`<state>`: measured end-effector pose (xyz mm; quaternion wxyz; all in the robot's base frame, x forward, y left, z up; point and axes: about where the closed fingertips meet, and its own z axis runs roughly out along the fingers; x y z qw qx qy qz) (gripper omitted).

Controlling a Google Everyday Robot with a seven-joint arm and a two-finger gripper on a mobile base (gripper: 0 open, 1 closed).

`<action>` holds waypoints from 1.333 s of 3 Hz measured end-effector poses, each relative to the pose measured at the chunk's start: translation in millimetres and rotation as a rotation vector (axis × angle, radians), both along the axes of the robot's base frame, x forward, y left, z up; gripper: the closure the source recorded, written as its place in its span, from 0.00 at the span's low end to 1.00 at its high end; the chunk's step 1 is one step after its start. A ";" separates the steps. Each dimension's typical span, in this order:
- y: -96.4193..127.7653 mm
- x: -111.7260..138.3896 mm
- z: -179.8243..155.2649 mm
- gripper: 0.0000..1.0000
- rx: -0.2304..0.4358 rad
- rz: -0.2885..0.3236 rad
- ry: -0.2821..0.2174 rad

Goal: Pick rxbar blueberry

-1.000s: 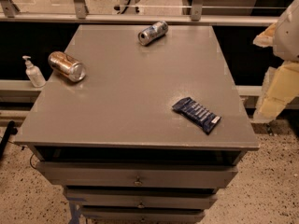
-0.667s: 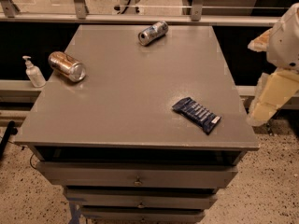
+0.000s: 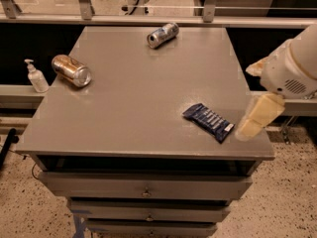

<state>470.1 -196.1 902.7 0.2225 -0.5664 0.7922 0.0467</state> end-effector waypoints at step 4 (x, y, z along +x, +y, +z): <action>39.2 2.8 -74.4 0.39 0.214 -0.050 0.084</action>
Offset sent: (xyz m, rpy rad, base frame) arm 0.0069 0.0252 -0.0714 0.1796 0.0985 -0.0709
